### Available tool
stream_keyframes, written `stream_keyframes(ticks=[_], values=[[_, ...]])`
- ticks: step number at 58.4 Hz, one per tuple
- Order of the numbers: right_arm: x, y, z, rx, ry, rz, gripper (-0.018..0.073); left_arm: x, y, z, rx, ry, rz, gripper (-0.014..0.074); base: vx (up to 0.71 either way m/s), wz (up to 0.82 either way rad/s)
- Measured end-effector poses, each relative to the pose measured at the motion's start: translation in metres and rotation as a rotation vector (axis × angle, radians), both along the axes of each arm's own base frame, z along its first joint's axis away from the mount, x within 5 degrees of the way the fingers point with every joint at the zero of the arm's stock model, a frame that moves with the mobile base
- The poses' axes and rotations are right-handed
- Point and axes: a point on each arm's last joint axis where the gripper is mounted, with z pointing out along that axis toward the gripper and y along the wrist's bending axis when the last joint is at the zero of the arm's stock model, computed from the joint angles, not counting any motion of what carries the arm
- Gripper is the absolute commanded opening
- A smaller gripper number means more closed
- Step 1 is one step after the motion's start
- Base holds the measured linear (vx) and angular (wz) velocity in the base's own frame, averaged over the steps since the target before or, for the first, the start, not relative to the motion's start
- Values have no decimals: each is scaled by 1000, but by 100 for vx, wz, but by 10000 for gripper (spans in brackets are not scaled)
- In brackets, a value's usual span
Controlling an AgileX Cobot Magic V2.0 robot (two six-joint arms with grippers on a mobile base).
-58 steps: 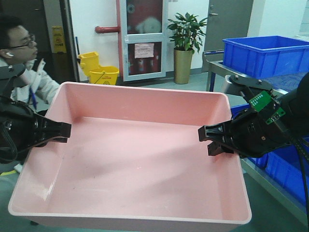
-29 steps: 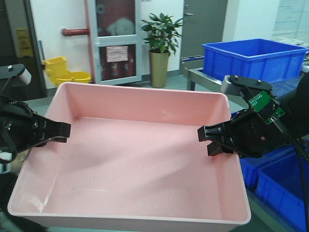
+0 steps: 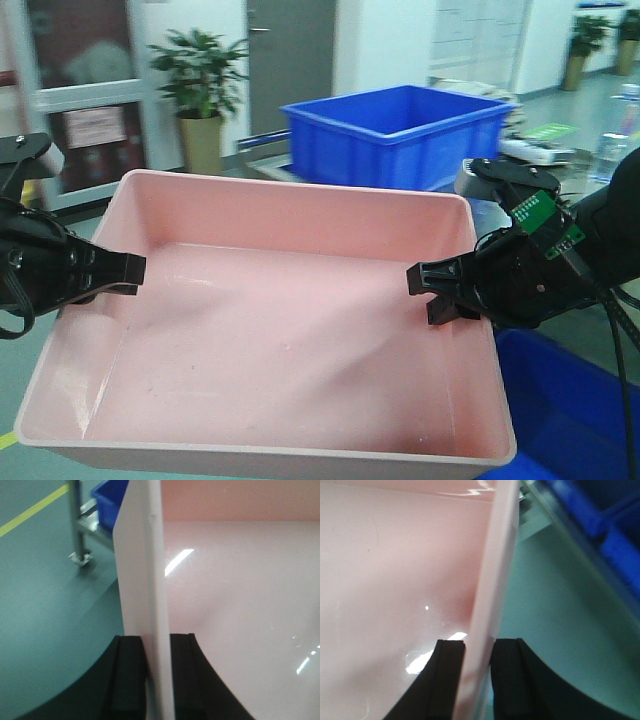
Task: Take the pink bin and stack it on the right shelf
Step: 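Hold the pink bin with both grippers while the base drives to the table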
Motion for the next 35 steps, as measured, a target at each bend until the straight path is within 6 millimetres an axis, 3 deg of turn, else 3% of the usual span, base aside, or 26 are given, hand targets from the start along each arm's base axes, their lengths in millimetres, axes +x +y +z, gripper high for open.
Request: stream_keyframes(ticks=[35], values=[[0,0,0,-1,0,0,-8,0,0,0,0,-1,0,-2,43,-78]])
